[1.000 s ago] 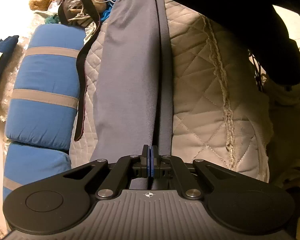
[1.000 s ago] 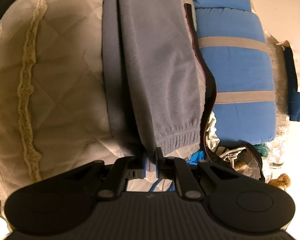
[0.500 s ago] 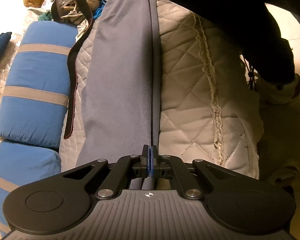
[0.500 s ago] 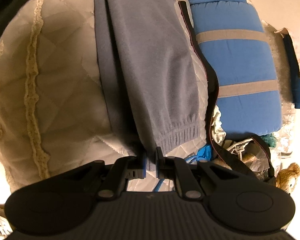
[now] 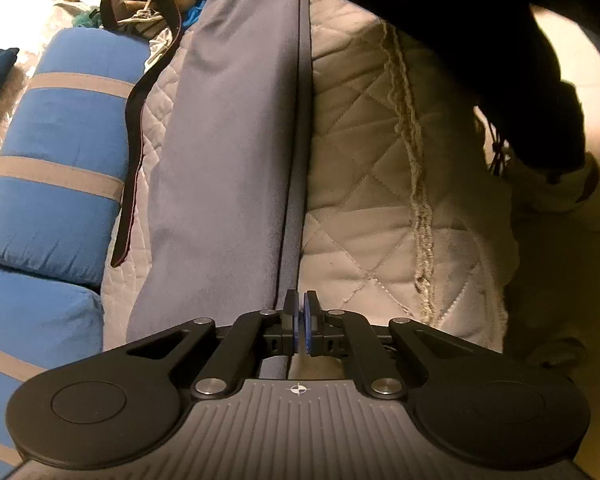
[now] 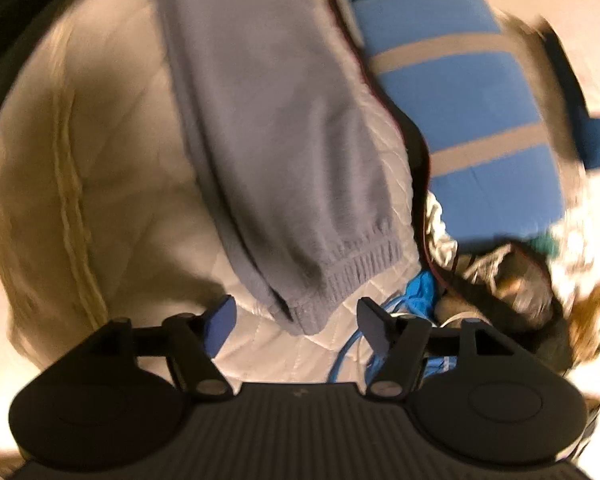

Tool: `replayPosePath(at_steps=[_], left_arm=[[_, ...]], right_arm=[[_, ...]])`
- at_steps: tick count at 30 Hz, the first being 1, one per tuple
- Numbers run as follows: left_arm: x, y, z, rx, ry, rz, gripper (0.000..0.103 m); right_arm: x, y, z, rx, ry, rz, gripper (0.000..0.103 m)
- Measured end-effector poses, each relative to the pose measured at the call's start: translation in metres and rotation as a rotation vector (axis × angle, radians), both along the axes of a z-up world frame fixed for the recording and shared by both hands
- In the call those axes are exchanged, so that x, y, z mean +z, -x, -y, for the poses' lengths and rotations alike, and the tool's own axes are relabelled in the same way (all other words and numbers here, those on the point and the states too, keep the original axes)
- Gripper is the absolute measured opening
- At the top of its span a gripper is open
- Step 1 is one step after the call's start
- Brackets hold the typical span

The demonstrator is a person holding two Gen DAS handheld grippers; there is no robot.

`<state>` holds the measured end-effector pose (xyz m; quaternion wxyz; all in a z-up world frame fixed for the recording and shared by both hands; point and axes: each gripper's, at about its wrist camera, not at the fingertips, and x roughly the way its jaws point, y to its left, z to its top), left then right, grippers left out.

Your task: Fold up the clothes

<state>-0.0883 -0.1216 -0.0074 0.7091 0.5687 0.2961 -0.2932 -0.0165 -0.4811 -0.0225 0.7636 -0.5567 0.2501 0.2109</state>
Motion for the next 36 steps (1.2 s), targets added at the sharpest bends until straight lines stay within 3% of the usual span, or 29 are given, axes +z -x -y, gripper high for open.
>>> replayPosePath(at_steps=[1,2,4,5,9,14,19,24,28,31,33,34,36], left_arm=[[0.010,-0.002,-0.003,0.013,0.037,-0.022,0.013],[0.019,-0.005,-0.006,0.026,0.075,-0.045,0.031],[0.042,-0.014,-0.013,0.056,0.175,-0.077,0.054],[0.054,-0.021,-0.016,0.073,0.229,-0.085,0.057],[0.094,-0.059,-0.024,0.180,0.445,-0.125,0.058],[0.113,-0.113,-0.024,0.270,0.601,-0.128,0.058],[0.115,-0.187,-0.026,0.396,0.781,-0.207,0.058],[0.093,-0.263,-0.026,0.452,0.873,-0.348,0.058],[0.060,-0.312,-0.020,0.470,0.879,-0.468,0.054],[0.036,-0.333,-0.015,0.472,0.850,-0.578,0.033],[0.028,-0.337,-0.012,0.466,0.832,-0.610,0.018],[0.027,-0.337,-0.012,0.452,0.834,-0.617,0.005],[0.027,-0.333,-0.011,0.418,0.840,-0.624,0.001]], right_arm=[[0.007,0.000,0.000,-0.025,-0.053,-0.010,0.085],[0.014,-0.001,-0.002,-0.050,-0.112,-0.025,0.087],[0.025,-0.002,-0.006,-0.094,-0.236,-0.051,0.088],[0.030,-0.004,-0.008,-0.117,-0.296,-0.063,0.089],[0.045,-0.019,-0.019,-0.231,-0.550,-0.107,0.091],[0.048,-0.045,-0.035,-0.347,-0.803,-0.136,0.091],[0.032,-0.058,-0.069,-0.340,-0.889,-0.140,0.091],[0.004,-0.065,-0.091,-0.342,-0.905,-0.159,0.091],[-0.010,-0.062,-0.092,-0.351,-0.915,-0.146,0.091],[-0.015,-0.059,-0.088,-0.366,-0.952,-0.143,0.093],[-0.017,-0.058,-0.088,-0.364,-0.959,-0.141,0.095],[-0.018,-0.056,-0.088,-0.360,-0.959,-0.139,0.096],[-0.020,-0.056,-0.090,-0.354,-0.956,-0.134,0.097]])
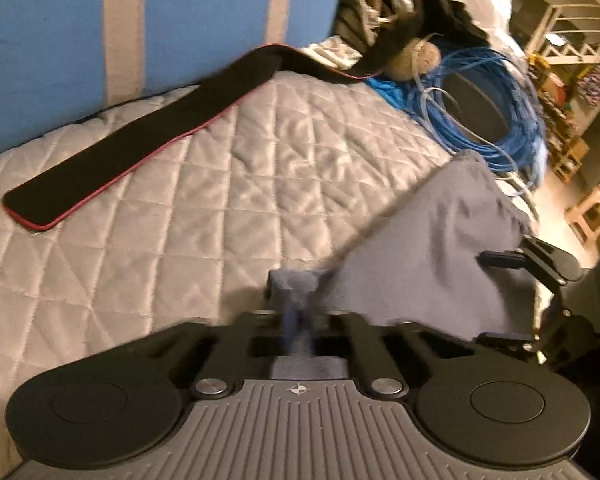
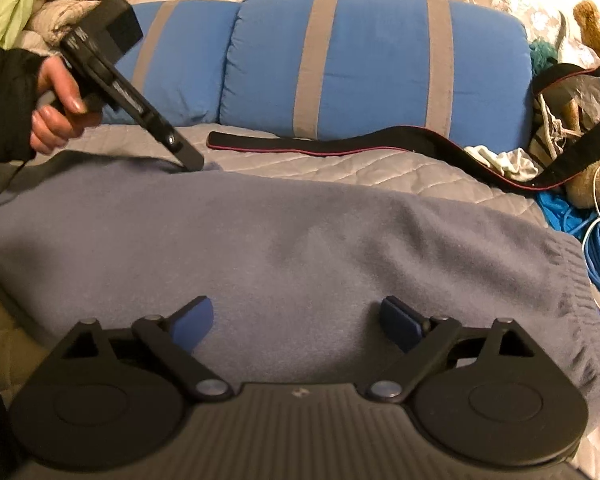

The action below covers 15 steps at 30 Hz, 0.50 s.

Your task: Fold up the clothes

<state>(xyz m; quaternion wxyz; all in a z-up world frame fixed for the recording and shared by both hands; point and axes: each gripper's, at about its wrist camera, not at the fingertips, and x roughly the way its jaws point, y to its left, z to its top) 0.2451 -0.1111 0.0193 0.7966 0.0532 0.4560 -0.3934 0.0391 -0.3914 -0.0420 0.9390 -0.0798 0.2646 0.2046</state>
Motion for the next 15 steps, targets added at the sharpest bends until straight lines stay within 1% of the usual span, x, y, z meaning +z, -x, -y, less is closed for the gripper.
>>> replayPosePath(at_steps=[5,8,11,13,15], left_arm=[[0.029,0.039,0.010,-0.120,0.018,0.095,0.000],[0.039,0.070,0.021,-0.192,-0.006,0.142,0.000],[0.039,0.092,0.026,-0.235,-0.042,0.184,0.001],[0.037,0.094,0.023,-0.213,-0.055,0.193,0.002],[0.036,0.082,0.016,-0.157,-0.039,0.173,0.002]], right_arm=[[-0.001,-0.003,0.001,0.003,-0.009,-0.003,0.097],[-0.002,-0.003,0.001,0.002,-0.013,-0.002,0.098],[-0.003,-0.003,0.000,-0.001,-0.015,-0.001,0.098],[-0.004,-0.003,-0.001,-0.003,-0.016,0.001,0.099],[-0.004,-0.003,-0.001,-0.004,-0.014,0.001,0.099]])
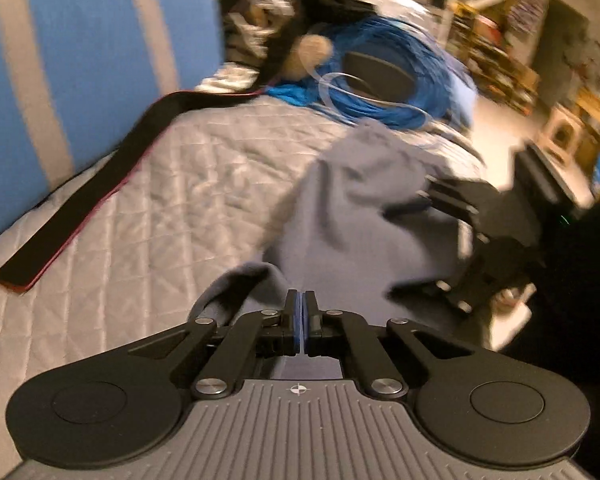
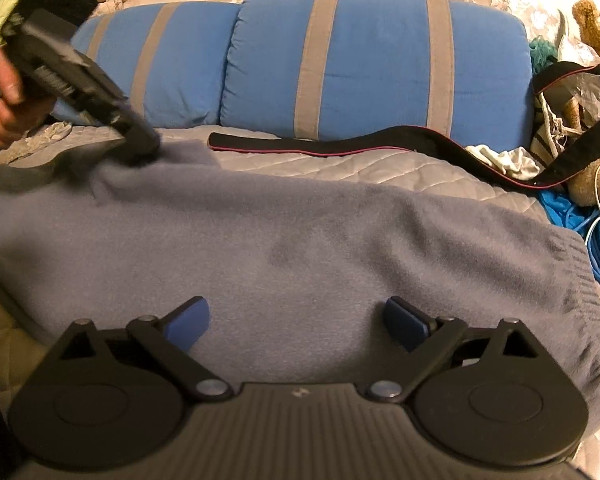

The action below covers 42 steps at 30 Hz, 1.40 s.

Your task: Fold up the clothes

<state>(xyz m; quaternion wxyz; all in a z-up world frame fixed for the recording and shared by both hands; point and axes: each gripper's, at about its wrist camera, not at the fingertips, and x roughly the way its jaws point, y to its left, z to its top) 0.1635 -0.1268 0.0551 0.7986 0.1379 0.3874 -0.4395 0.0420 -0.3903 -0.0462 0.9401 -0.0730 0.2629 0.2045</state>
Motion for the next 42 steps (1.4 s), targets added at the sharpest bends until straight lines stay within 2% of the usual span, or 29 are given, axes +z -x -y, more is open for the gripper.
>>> replayPosePath(at_steps=[3,4,5,7,10,13,18,21,24,27,29,36,40,42], left_arm=[[-0.002,-0.028,-0.015,0.069,0.071,-0.073,0.006],[-0.005,-0.037,-0.020,0.086,0.091,-0.099,0.012],[-0.007,-0.046,-0.024,0.103,0.111,-0.125,0.025],[-0.011,-0.059,-0.029,0.130,0.134,-0.153,0.036],[-0.020,-0.079,-0.034,0.137,0.178,-0.240,0.041],[-0.028,-0.094,-0.036,0.141,0.203,-0.306,0.042],[-0.037,-0.118,-0.044,0.209,0.232,-0.366,0.042],[-0.044,-0.130,-0.049,0.223,0.224,-0.426,0.042],[-0.049,-0.139,-0.051,0.206,0.242,-0.491,0.042],[-0.060,-0.148,-0.049,0.165,0.267,-0.604,0.042],[-0.067,-0.152,-0.046,0.157,0.263,-0.641,0.041],[-0.088,-0.166,-0.030,0.073,0.339,-0.787,0.041],[-0.102,-0.174,-0.018,0.080,0.336,-0.849,0.040],[-0.105,-0.175,-0.018,0.106,0.348,-0.846,0.034]], right_arm=[[0.000,0.000,0.000,0.002,0.001,0.001,0.099],[0.000,0.000,0.000,0.002,0.002,0.001,0.099],[0.000,0.001,0.000,0.003,0.002,0.002,0.099],[-0.001,0.001,0.000,0.003,0.003,0.002,0.099],[-0.001,0.000,0.001,0.004,0.003,0.002,0.100],[0.000,0.000,0.000,0.003,0.004,0.001,0.100],[0.000,0.000,0.000,0.002,0.002,0.001,0.100],[0.000,0.000,0.000,0.004,0.002,0.002,0.101],[-0.001,-0.001,0.000,0.004,0.001,0.002,0.101],[-0.001,0.000,0.000,0.006,-0.002,0.003,0.101],[-0.001,0.000,0.001,0.007,-0.005,0.003,0.102],[-0.001,-0.002,0.002,0.010,-0.011,0.001,0.102],[-0.003,-0.002,0.003,0.012,-0.014,0.002,0.102],[-0.005,-0.002,0.003,0.012,-0.016,0.004,0.102]])
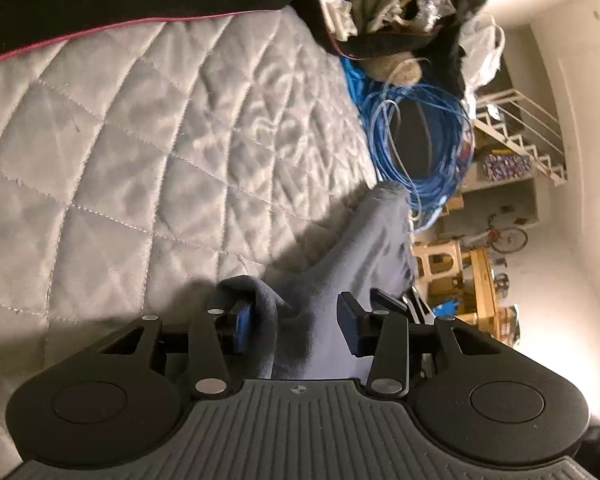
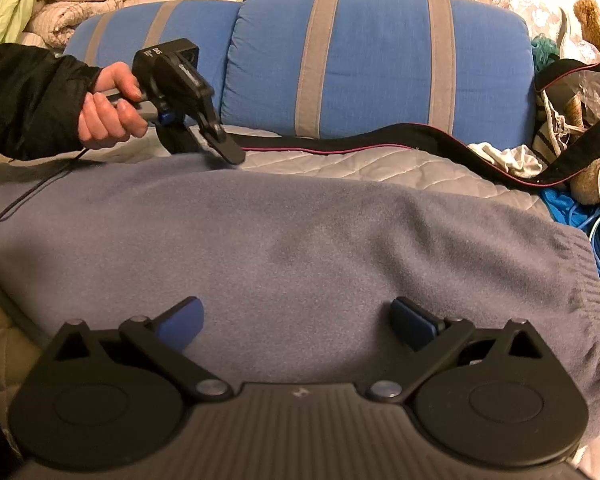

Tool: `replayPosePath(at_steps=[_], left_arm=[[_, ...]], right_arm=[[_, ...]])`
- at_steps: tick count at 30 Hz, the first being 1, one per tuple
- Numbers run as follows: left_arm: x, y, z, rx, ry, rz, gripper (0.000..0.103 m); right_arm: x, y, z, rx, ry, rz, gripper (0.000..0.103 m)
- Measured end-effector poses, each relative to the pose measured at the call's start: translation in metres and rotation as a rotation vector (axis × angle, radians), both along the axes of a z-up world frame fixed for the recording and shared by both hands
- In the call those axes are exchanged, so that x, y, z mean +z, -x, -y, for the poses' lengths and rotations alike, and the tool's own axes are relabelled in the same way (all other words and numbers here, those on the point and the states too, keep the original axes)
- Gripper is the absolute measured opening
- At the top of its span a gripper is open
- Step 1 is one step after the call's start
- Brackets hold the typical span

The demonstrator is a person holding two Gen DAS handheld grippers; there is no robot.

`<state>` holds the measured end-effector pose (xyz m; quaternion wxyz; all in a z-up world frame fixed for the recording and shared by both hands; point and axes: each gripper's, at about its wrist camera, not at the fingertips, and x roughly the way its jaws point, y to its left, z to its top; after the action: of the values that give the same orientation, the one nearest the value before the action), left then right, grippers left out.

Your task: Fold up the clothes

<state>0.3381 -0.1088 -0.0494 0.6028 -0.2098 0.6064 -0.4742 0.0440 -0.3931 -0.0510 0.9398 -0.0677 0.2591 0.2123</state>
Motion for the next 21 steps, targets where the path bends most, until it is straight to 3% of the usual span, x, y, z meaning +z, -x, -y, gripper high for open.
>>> replayPosePath(at_steps=[2,3,8,16,21], left_arm=[[0.002,0.000,-0.005,0.051,0.001,0.014,0.008],[0.004,-0.001,-0.010,0.085,0.003,0.020,0.004],[0.022,0.003,-0.029,0.204,0.005,0.086,0.003],[0.009,-0.006,-0.023,0.236,-0.105,0.133,0.003],[0.003,-0.006,-0.027,0.238,-0.115,0.128,0.003]], right_arm=[[-0.002,0.000,0.000,0.000,-0.002,0.001,0.102],[-0.003,0.000,0.000,0.000,-0.002,0.002,0.102],[-0.006,0.000,0.000,-0.001,-0.001,0.001,0.102],[-0.005,0.002,0.005,-0.006,-0.006,-0.022,0.102],[0.002,0.002,0.015,-0.010,-0.047,-0.053,0.102]])
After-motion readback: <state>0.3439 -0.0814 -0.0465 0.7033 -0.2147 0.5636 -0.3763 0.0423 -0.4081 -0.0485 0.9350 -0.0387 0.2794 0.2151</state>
